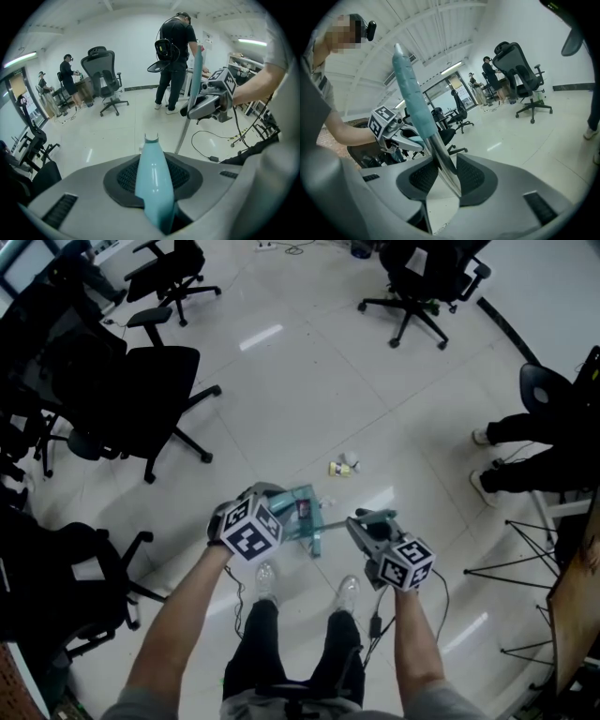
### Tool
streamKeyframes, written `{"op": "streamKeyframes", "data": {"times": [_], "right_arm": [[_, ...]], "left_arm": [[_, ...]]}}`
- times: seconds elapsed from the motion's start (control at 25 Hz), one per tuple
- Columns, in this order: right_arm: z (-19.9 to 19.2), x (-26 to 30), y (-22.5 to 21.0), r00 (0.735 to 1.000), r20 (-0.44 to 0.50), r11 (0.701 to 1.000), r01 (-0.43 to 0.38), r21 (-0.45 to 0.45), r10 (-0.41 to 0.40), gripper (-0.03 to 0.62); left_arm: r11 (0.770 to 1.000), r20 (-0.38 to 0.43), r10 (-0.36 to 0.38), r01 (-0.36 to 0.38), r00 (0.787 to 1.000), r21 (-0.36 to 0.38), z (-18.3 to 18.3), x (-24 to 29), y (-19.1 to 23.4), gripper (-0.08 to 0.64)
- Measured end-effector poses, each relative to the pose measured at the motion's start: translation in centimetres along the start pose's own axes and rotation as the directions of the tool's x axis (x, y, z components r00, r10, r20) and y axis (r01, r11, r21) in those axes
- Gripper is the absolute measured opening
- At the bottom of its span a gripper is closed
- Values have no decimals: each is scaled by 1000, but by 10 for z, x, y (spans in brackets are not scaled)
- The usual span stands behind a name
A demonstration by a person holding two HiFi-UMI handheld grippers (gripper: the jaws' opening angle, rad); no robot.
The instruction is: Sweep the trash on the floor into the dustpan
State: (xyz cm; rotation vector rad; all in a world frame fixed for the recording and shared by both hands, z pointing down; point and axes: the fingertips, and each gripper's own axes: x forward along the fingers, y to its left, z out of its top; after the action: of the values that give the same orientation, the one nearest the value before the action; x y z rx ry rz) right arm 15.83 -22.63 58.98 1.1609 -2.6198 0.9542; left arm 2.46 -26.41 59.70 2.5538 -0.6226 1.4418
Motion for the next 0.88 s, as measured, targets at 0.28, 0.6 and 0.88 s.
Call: {"op": "streamKeyframes", "data": {"times": [0.28,0.6,0.88], "right_arm": [[26,-14,-10,996,72,999,53,-1,-52,98],[61,-21,-49,978,111,978,187,-94,-176,98],[45,-22,-104,962,8,945,270,-185,-274,100]], "left_arm": [[1000,-29,-4,4,1000,9,-6,-4,1,109],[1000,-77,-6,7,997,17,-22,-20,11,109],[1000,-125,-24,23,992,-3,-44,-34,22,109]]}}
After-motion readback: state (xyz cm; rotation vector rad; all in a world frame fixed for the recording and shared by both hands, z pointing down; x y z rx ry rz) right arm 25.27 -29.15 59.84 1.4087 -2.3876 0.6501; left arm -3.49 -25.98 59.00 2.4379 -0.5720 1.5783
